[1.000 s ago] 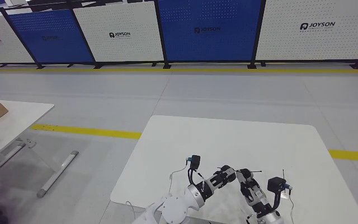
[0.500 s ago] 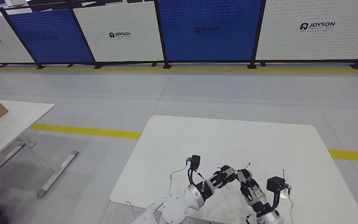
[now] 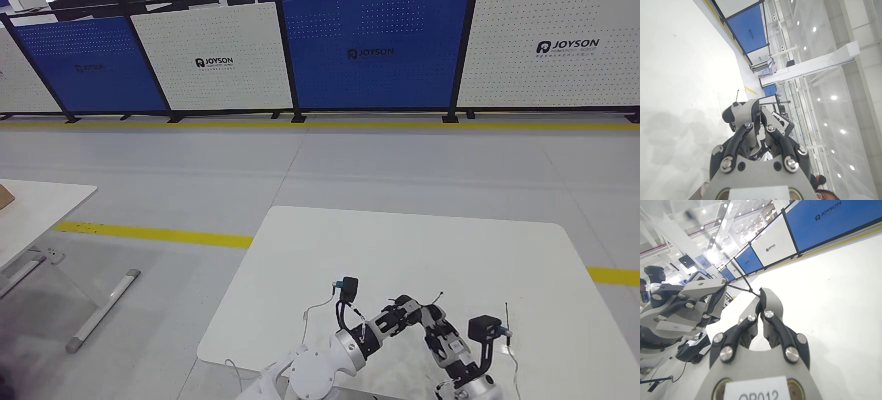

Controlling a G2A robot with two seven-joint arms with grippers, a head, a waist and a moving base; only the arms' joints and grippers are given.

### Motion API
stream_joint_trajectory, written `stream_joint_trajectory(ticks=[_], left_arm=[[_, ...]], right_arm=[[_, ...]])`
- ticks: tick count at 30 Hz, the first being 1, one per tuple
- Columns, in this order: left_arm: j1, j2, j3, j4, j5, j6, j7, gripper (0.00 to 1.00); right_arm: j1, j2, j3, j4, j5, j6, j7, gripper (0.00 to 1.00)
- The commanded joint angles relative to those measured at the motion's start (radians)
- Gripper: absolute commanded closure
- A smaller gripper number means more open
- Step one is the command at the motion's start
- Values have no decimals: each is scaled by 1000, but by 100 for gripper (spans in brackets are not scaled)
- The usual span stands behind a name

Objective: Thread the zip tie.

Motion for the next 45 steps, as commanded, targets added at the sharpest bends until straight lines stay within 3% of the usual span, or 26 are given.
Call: stream_joint_trajectory(ticks=[1, 19, 23, 28, 39, 45], left_arm=[[0, 0, 0, 0, 0, 0, 0, 100], [-2, -1, 2, 1, -1, -1, 2, 100], [-11, -1, 0, 12, -10, -44, -11, 100], [-13, 0, -4, 13, -12, -64, -20, 100], [-16, 4, -13, -13, -10, -65, -34, 100], [-14, 6, -16, -26, -10, -44, -36, 100]], right_arm=[[2, -1, -3, 4, -4, 1, 1, 100], [-9, 0, 2, -4, -11, -27, -7, 100], [-11, 0, 1, -6, -14, -28, -3, 100], [-10, 0, 0, -3, -11, -31, 1, 100], [-7, 0, 0, 2, -24, -28, -3, 100], [-4, -2, 0, 7, -17, -27, -15, 100]])
